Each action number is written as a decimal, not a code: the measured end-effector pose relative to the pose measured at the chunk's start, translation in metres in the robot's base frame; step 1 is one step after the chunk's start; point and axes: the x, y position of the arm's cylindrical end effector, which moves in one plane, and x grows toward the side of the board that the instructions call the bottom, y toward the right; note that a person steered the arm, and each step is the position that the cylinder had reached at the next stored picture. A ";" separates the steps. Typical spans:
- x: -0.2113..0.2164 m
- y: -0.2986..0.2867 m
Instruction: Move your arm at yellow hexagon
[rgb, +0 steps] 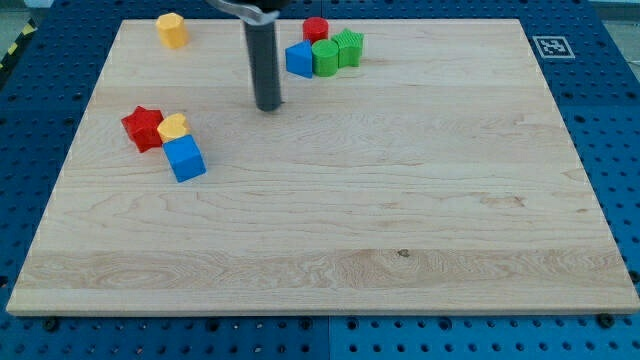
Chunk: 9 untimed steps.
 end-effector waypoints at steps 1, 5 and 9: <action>-0.020 -0.076; -0.159 -0.204; -0.160 -0.175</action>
